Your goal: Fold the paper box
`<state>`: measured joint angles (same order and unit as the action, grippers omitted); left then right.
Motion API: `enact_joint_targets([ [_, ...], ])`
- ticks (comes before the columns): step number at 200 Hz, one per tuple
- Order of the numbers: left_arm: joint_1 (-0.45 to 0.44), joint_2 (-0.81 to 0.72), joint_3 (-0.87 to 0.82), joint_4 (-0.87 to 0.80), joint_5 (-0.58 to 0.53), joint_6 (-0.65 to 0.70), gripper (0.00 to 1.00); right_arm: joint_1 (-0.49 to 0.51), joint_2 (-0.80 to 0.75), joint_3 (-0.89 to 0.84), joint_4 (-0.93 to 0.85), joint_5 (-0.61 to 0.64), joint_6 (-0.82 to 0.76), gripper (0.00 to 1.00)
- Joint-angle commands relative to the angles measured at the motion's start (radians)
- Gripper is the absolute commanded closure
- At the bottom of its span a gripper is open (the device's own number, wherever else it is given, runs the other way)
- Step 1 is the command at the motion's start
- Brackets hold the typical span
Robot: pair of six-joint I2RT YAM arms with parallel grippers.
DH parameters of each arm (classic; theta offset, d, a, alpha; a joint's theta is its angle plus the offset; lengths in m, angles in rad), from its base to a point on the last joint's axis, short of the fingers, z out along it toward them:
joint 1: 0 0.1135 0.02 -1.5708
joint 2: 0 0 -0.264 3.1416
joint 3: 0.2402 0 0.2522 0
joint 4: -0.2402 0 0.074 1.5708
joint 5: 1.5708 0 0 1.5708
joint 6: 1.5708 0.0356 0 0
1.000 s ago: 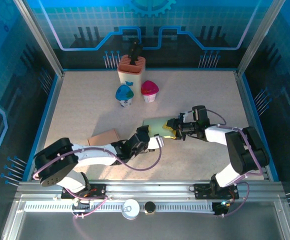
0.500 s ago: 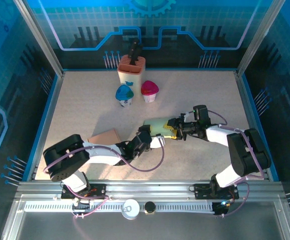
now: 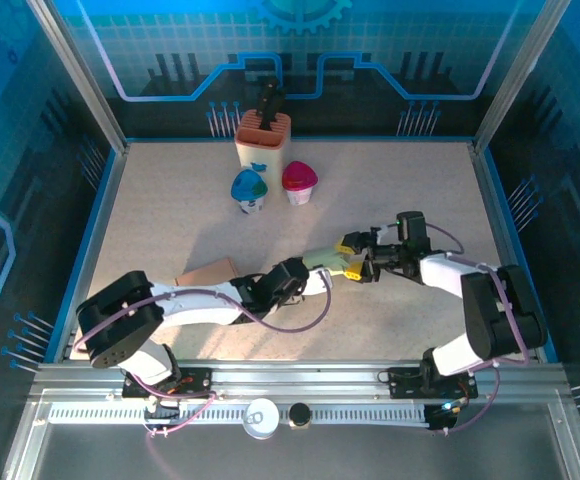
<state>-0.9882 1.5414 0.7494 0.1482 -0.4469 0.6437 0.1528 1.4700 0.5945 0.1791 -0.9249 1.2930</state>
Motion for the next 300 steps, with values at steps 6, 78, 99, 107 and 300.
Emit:
enact_joint_targets([
  [6,-0.003,-0.036,0.108,-0.382,0.176,-0.136,0.61,-0.083,-0.172,0.050,-0.251,0.122,-0.183,0.29],
  [78,0.002,0.092,0.359,-0.837,0.371,-0.285,0.62,-0.125,-0.431,0.222,-0.710,0.562,-0.692,0.32],
  [99,0.019,0.131,0.424,-0.925,0.393,-0.288,0.63,-0.073,-0.445,0.226,-0.730,0.617,-0.781,0.36],
  [107,0.027,0.141,0.446,-0.959,0.404,-0.283,0.63,-0.043,-0.448,0.230,-0.747,0.647,-0.807,0.37],
  [300,0.141,0.149,0.490,-0.956,0.460,-0.195,0.50,0.532,-0.645,-0.091,-0.521,1.003,0.077,0.37],
])
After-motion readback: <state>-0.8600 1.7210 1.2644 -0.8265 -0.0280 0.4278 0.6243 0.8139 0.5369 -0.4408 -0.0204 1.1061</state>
